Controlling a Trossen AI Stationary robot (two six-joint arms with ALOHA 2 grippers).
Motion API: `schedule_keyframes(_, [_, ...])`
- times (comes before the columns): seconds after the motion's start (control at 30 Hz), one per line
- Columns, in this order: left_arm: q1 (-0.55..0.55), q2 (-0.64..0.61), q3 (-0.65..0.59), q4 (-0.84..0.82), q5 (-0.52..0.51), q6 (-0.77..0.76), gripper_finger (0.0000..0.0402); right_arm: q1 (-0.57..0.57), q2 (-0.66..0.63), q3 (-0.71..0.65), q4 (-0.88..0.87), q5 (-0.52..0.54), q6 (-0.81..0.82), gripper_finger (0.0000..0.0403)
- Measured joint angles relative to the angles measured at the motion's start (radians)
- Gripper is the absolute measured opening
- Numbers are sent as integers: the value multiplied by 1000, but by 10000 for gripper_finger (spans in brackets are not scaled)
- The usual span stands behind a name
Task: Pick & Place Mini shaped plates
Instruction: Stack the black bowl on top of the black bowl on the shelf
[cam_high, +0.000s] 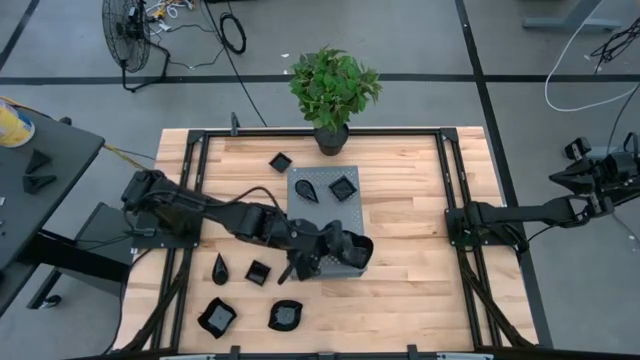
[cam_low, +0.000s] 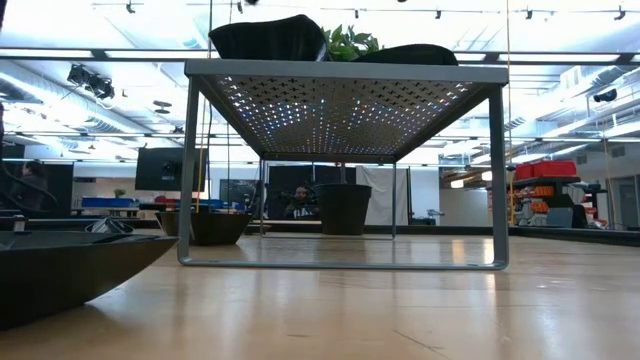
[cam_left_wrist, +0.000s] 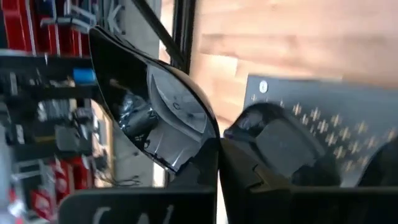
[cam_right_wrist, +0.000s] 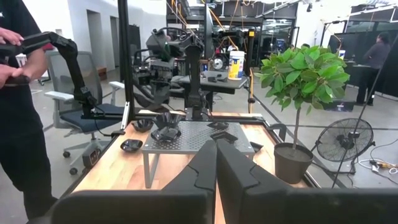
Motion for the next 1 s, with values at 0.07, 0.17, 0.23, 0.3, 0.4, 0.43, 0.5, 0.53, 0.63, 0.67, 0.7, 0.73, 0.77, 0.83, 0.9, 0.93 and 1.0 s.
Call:
schedule_keyframes(0.07, [12,0,0,-2,-7,85,8,0,0,0,0,0,0,16])
schedule_keyframes(0.17, [27,0,0,-2,-27,198,8,0,0,0,0,0,0,16])
schedule_keyframes(0.23, [38,0,0,-2,-31,248,5,0,0,0,0,0,0,16])
schedule_keyframes(0.3, [48,0,0,-2,-26,277,4,0,0,0,0,0,0,16])
schedule_keyframes(0.4, [61,0,0,-1,-29,256,8,0,0,0,0,0,0,16])
schedule_keyframes(0.43, [62,0,0,-2,-39,225,9,0,0,0,0,0,0,16])
schedule_keyframes(0.5, [62,0,0,-2,-58,151,8,0,0,0,0,0,0,16])
schedule_keyframes(0.53, [61,0,0,-2,-65,102,6,0,0,0,0,0,0,16])
schedule_keyframes(0.63, [45,0,0,-2,-96,-52,5,0,0,0,0,0,0,16])
schedule_keyframes(0.67, [39,0,0,-1,-103,-93,5,0,0,0,0,0,0,16])
schedule_keyframes(0.7, [33,0,0,-1,-112,-138,7,0,0,0,0,0,0,16])
schedule_keyframes(0.73, [27,0,0,-2,-118,-180,8,0,0,0,0,0,0,16])
schedule_keyframes(0.77, [21,0,0,-1,-123,-217,8,0,0,0,0,0,0,16])
schedule_keyframes(0.83, [8,0,0,-1,-124,-293,7,0,0,0,0,0,0,16])
schedule_keyframes(0.9, [-3,0,0,-1,-126,-361,4,0,0,0,0,0,0,16])
schedule_keyframes(0.93, [-10,0,0,-1,-125,-392,4,0,0,0,0,0,0,16])
schedule_keyframes(1.0, [-22,0,0,-1,-126,-454,6,0,0,0,0,0,0,16])
